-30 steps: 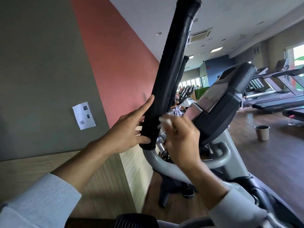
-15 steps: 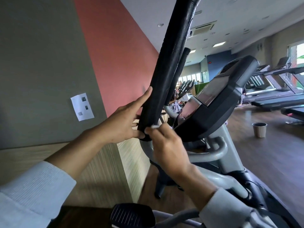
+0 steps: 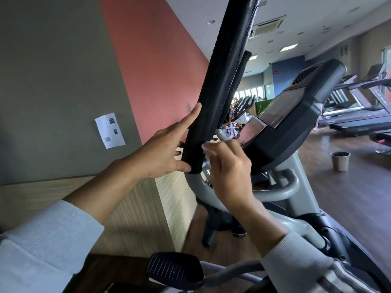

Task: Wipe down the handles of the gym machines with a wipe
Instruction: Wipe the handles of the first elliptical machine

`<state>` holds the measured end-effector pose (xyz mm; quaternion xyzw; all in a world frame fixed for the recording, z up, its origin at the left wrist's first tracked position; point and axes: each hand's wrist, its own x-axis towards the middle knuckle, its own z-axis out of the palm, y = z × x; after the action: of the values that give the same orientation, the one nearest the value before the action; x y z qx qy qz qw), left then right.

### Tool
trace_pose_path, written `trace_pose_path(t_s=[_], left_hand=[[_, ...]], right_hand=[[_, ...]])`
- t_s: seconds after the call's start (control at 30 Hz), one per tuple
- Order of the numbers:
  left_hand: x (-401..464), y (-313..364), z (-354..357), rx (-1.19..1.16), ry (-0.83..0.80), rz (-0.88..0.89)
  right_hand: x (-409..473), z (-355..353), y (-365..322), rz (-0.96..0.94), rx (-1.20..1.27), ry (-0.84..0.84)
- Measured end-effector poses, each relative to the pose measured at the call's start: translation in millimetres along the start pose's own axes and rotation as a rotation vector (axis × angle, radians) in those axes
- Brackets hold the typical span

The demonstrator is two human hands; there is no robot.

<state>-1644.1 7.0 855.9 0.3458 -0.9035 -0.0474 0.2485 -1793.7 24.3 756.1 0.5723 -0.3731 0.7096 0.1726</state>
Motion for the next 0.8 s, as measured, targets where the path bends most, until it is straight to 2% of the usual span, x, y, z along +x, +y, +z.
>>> trace_pose_path(t_s=[0.13, 0.23, 0.3, 0.43, 0.5, 0.63, 0.8], left_hand=[[1, -3, 0, -0.021, -0.004, 0.004], [1, -1, 0, -0.024, -0.011, 0.000], [-1, 0, 0, -0.027, -0.020, -0.006], [-1, 1, 0, -0.038, -0.017, -0.009], [0, 1, 0, -0.034, -0.014, -0.011], [0, 0, 0, -0.019, -0.006, -0.015], [1, -1, 0, -0.024, -0.009, -0.023]], right_hand=[[-33, 4, 11, -0.076, -0.097, -0.208], [-36, 2, 14, -0.075, -0.081, -0.258], [-31, -2, 16, -0.054, -0.040, -0.219], [-10, -7, 23, 0.105, -0.001, -0.025], [-4, -1, 19, 0.147, 0.032, -0.022], [-21, 11, 9, 0.232, 0.097, -0.113], [-36, -5, 23, 0.182, 0.027, -0.342]])
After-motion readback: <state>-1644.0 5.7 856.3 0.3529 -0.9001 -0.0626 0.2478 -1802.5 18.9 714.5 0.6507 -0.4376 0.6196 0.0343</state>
